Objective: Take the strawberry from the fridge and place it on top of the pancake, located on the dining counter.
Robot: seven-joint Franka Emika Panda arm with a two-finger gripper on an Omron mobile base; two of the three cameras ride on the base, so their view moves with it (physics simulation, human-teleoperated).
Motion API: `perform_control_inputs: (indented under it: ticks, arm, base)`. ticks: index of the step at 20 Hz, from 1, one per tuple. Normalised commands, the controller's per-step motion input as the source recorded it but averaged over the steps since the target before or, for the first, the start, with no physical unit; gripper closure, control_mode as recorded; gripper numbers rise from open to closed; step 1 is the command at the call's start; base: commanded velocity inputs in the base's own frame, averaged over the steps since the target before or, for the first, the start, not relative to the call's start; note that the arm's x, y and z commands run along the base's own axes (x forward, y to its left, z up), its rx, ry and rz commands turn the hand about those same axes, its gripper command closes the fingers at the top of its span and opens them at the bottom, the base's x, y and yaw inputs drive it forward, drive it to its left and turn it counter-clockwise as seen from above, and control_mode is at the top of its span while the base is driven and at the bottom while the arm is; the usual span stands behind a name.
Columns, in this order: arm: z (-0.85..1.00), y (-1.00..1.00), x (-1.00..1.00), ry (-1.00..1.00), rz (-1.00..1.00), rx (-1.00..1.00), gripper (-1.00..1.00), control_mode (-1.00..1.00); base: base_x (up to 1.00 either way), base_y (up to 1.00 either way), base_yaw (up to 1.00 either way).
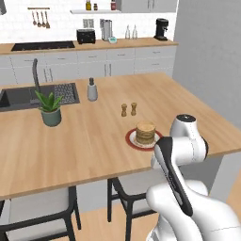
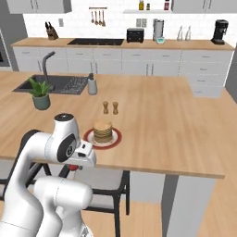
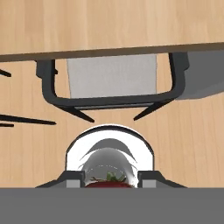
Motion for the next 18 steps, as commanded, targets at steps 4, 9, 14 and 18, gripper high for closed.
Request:
perform_control_inputs:
  ticks: [4, 9, 14, 18]
  arm:
    - [0.00, 0.00, 0.00, 0.00, 0.00, 0.00, 1.00, 1.00]
    - [0.00, 0.00, 0.00, 0.00, 0.00, 0.00, 1.00, 1.00]
    - [0.02, -0.02, 0.16, -0.02, 0.00, 0.00, 1.00, -1.00]
    - [0.51, 0.00, 0.74, -0.10, 0.00, 0.00, 1.00, -1.00]
  base:
    - [0.27, -0.01, 0.12]
    - [0.01, 0.00, 0.01]
    - [0.02, -0.01, 0.00]
    - [0.00, 0.00, 0.00]
